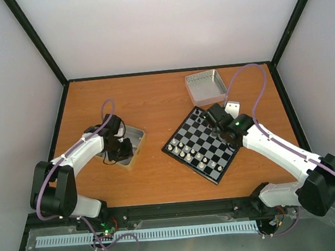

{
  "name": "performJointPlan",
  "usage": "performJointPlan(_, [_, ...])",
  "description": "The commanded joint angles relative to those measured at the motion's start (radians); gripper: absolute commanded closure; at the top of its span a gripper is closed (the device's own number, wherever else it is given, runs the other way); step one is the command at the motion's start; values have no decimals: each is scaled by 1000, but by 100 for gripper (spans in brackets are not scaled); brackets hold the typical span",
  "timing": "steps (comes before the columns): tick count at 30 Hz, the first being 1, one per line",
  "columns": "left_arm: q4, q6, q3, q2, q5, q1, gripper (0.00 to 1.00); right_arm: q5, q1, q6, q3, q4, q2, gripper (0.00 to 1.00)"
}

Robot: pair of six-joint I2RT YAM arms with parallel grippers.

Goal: Set up the chess pieces on the board
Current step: Move the storage box to the center of the board.

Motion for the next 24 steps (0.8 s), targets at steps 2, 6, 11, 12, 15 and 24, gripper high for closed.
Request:
performJointPlan(2, [91,37,75,46,118,-59,74,79,5,-39,30,-49,-16,73])
performJointPlan(6, [126,21,135,135,90,-89,72,83,0,-86,34,-41,-26,73])
performJointPlan(11, [113,-76,205,219,-5,-89,60,83,-9,-106,31,-39,-37,73])
performJointPlan(12, [106,-104,216,228,-11,-89,58,84,-10,-107,27,-36,-43,72])
performJointPlan(15, [90,-151,228,239,-34,-89,51,84,-12,-118,15,-20,-59,73])
performJointPlan(24, [83,-261,236,301,13,-90,52,98,-15,-171,8,-36,-93,72])
